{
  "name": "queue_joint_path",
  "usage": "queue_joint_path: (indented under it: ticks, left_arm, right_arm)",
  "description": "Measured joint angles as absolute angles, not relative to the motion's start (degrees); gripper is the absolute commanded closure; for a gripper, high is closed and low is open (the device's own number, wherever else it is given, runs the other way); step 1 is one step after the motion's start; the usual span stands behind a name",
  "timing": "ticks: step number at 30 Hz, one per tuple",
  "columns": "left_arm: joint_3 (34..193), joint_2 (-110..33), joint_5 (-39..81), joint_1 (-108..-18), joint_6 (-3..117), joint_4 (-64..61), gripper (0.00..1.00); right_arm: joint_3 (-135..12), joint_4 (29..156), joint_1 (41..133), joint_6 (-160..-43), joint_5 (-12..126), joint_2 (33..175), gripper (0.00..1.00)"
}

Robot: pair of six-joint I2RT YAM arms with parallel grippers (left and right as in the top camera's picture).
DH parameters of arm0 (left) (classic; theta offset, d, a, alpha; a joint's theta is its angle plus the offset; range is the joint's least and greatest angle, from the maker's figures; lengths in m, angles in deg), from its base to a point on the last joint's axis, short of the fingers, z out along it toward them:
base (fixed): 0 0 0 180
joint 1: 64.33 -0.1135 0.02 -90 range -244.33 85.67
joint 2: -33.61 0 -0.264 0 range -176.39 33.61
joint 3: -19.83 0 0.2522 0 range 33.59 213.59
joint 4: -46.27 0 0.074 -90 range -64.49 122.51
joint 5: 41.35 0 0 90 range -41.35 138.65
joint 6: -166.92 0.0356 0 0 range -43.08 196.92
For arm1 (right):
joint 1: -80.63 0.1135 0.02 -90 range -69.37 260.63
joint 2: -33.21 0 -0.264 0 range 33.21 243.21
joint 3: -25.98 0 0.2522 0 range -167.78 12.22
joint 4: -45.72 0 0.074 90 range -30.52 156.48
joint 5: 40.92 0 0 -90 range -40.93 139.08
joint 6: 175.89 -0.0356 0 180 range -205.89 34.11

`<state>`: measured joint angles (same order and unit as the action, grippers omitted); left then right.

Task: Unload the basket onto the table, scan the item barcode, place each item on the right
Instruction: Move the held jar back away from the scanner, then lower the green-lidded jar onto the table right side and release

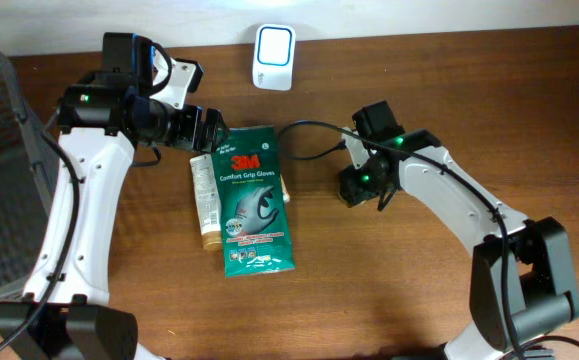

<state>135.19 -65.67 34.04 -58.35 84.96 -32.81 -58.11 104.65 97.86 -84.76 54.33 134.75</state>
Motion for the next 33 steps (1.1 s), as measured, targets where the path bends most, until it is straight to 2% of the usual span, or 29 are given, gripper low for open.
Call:
queue_joint_path:
  ticks: [13, 18, 20, 26, 29, 33]
  left_arm:
    - [135.19, -65.67, 34.02, -58.35, 84.96, -32.81, 0.01]
    - [135.17, -65.67, 34.02, -58.35, 84.96, -32.81, 0.00]
    - [135.19, -65.67, 34.04, -58.35, 84.96, -32.81, 0.01]
    - [135.19, -65.67, 34.02, -58.35, 84.96, -32.81, 0.01]
    - [135.19, -65.67, 34.04, -58.35, 84.96, -32.81, 0.01]
    - [135.19, -65.67, 34.02, -58.35, 84.96, -32.81, 0.01]
  right_arm:
    - [-61.73, 105.26, 96.13, -91.96, 56.98, 134.75, 0.00]
    - [-61.78, 105.24, 96.13, -91.74, 57.09, 135.54, 0.11]
    - [-61.78, 105.18, 96.13, -91.26, 57.13, 137.72, 0.22]
    - [-62.02, 105.72, 96.13, -90.53, 55.32, 139.80, 0.48]
    - [-62.72, 107.58, 95.87, -90.60, 54.07, 139.80, 0.53]
    - [-67.40, 115.08, 91.98, -91.63, 52.95, 139.82, 0.53]
